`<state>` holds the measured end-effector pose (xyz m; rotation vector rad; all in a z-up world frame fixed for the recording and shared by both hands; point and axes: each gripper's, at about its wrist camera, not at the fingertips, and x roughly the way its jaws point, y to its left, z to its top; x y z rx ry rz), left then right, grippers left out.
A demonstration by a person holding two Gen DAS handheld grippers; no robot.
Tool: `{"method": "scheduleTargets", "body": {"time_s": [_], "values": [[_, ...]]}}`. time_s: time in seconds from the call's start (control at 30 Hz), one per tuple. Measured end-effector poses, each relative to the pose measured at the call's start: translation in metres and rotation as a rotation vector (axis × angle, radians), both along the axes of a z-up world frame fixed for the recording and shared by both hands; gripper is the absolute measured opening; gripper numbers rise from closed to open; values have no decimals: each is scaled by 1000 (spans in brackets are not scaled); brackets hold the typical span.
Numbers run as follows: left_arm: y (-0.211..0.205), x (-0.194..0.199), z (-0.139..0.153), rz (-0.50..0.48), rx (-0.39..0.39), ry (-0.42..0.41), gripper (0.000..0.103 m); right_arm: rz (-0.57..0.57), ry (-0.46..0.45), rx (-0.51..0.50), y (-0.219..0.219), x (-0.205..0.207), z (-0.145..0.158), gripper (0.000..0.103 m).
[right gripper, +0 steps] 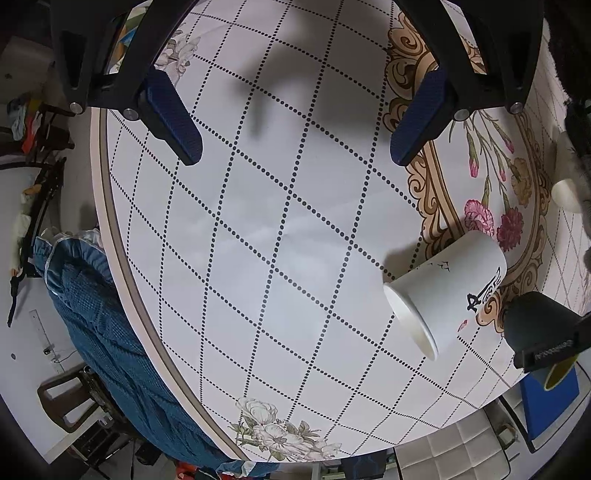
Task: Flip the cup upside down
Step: 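Lift the dark green cup with the left tool and rotate it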
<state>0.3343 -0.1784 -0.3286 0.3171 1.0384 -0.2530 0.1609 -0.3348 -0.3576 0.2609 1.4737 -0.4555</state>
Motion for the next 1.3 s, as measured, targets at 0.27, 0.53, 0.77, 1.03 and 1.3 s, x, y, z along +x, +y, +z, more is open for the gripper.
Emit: {"method": "scheduleTargets", "body": {"time_s": [0.27,0.53,0.77,1.03,1.3], "values": [[16,-46,34,-3,9,70,68,36,-6,10,3,-14,5,103],[37,-119,53,32,58,143,68,116,-17,50,13,-40,12,103],[58,-190,58,101,82,228,69,233,-24,74,27,-71,19,103],[83,-256,24,157,76,493,68,313,-11,92,31,-104,20,103],[94,-260,-34,194,60,731,68,315,23,84,23,-110,14,103]]}}
